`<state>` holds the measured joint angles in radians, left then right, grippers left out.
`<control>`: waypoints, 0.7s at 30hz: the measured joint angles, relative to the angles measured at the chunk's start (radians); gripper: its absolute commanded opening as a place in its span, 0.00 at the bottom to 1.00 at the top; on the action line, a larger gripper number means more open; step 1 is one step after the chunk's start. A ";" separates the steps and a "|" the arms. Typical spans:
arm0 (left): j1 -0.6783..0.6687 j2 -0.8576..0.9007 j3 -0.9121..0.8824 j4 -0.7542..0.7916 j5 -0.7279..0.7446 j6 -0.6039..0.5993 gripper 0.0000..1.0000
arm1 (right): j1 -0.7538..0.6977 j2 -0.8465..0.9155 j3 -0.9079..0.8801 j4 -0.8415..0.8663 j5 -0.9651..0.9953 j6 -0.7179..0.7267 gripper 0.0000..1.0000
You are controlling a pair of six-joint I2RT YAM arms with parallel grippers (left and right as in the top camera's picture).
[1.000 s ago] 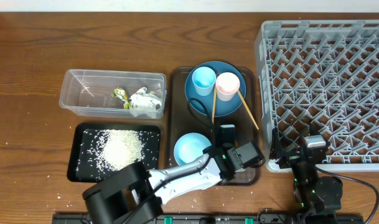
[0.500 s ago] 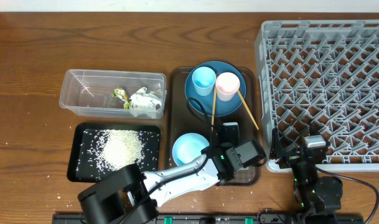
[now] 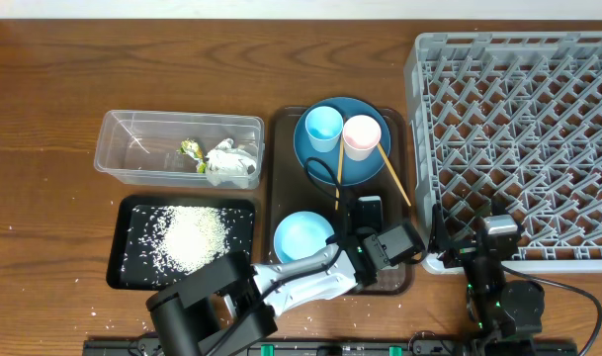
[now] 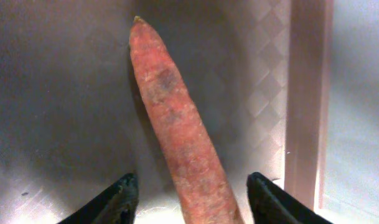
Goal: Sort waste into correct bins and load items into the dishwasher rack
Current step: 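Open the left gripper off the bowl and grasp the orange carrot, then carry the carrot left and release it onto the black tray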
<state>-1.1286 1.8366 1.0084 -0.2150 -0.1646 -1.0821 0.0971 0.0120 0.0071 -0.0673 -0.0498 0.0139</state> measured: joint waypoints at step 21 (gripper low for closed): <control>-0.001 -0.002 0.008 -0.079 -0.004 -0.014 0.30 | 0.000 0.000 0.000 0.000 0.000 0.000 0.99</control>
<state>-1.1297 1.8347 1.0161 -0.2935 -0.1684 -1.0962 0.0971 0.0120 0.0071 -0.0673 -0.0494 0.0139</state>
